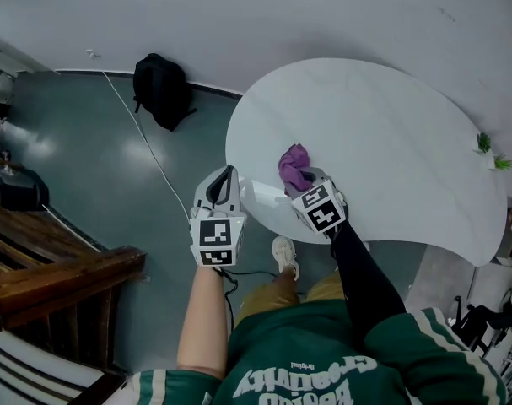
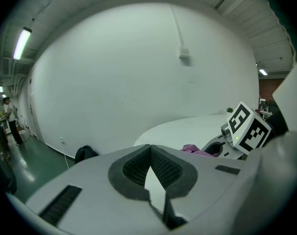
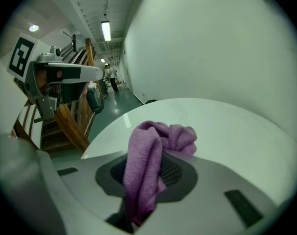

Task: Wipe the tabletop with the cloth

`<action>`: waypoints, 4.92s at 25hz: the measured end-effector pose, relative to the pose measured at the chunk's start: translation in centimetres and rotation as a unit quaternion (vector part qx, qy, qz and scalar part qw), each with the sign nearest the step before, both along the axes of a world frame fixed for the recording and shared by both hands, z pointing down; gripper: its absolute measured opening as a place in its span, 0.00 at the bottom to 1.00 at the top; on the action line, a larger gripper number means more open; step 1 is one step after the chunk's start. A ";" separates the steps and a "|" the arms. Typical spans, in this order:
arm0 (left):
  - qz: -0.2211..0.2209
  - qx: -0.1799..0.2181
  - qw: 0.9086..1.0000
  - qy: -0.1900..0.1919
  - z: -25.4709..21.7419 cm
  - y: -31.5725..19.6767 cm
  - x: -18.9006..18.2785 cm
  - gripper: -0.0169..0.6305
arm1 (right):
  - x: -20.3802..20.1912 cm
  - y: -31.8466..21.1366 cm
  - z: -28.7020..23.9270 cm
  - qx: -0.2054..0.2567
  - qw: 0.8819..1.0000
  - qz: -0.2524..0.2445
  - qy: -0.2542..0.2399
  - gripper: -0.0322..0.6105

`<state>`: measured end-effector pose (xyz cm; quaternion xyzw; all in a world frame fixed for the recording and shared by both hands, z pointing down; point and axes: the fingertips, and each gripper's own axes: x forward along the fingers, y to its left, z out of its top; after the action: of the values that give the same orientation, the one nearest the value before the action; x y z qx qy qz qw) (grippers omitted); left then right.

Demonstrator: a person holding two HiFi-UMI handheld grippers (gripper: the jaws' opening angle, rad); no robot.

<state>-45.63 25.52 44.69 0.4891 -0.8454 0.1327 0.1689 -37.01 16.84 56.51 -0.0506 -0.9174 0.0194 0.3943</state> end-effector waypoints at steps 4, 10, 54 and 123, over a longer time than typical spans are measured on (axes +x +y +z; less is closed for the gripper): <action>-0.035 -0.005 0.999 0.004 0.2 3.8 -1.4 0.03 | -2.8 5.1 0.0 -0.010 0.998 -0.065 -0.003 0.20; -0.081 -0.009 0.997 -0.002 0.2 8.8 -2.6 0.03 | -4.9 15.1 0.1 -0.031 0.979 -0.202 -0.019 0.20; 0.365 0.033 0.930 -0.025 -2.1 -44.8 57.7 0.03 | 63.0 -41.3 -10.4 0.128 0.919 0.357 -0.103 0.21; 0.255 0.029 0.967 0.008 0.7 -25.0 31.9 0.03 | 40.8 -24.5 -0.4 0.059 0.958 0.280 0.007 0.19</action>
<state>-13.78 0.51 45.34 0.6941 -0.6949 0.1432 0.1221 3.77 -7.65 56.07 0.2318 -0.8914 0.0756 0.3819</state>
